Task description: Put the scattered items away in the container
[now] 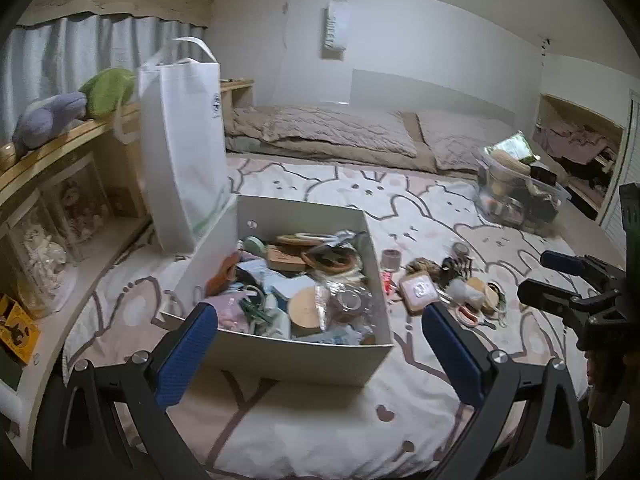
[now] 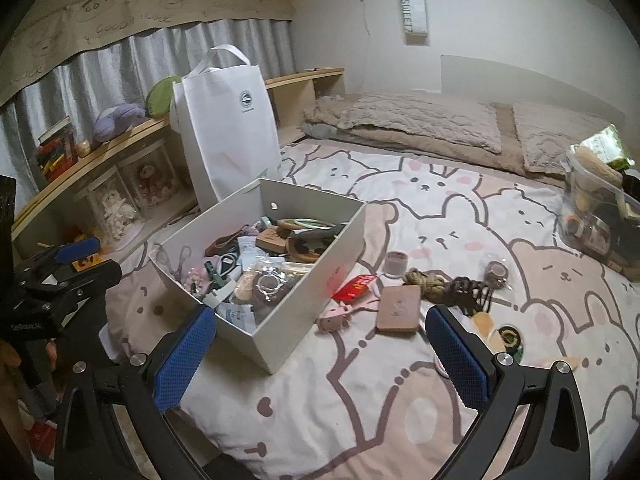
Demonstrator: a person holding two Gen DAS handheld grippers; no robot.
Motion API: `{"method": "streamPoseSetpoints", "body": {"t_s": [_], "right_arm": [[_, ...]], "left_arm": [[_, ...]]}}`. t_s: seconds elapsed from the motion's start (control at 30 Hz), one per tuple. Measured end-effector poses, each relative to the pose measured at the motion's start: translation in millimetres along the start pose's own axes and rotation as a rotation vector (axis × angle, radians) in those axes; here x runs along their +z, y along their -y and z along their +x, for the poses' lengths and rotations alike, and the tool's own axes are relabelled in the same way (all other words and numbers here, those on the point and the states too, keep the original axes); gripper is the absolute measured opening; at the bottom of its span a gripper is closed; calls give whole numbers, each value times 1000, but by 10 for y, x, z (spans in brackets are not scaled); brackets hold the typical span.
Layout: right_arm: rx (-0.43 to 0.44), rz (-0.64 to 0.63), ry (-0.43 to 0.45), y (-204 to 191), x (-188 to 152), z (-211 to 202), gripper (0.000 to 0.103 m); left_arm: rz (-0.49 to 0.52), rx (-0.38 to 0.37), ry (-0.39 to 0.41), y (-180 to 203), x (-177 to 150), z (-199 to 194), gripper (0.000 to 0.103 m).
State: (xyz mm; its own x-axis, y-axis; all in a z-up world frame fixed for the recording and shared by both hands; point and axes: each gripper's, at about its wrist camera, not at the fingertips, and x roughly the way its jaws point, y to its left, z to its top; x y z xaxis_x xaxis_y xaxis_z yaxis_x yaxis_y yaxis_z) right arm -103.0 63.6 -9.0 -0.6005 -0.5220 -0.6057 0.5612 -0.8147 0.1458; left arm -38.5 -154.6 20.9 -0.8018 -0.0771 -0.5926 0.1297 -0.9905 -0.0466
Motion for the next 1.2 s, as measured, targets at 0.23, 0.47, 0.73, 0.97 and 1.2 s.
{"method": "streamPoseSetpoints", "body": {"t_s": [0.23, 0.47, 0.73, 0.97, 1.2], "right_arm": [[-43, 35, 8, 274, -80, -165, 103], [-99, 82, 13, 610, -199, -390, 103], [-161, 122, 21, 958, -324, -634, 103], [-195, 148, 22, 1190, -432, -762, 103], [-226, 172, 3, 1394, -566, -803, 103]], "left_arm": [[38, -39, 0, 313, 41, 49, 103], [66, -82, 6, 659, 66, 96, 103], [74, -129, 16, 978, 61, 153, 103], [76, -173, 15, 1220, 34, 233, 103], [89, -214, -5, 1468, -48, 379, 103]]}}
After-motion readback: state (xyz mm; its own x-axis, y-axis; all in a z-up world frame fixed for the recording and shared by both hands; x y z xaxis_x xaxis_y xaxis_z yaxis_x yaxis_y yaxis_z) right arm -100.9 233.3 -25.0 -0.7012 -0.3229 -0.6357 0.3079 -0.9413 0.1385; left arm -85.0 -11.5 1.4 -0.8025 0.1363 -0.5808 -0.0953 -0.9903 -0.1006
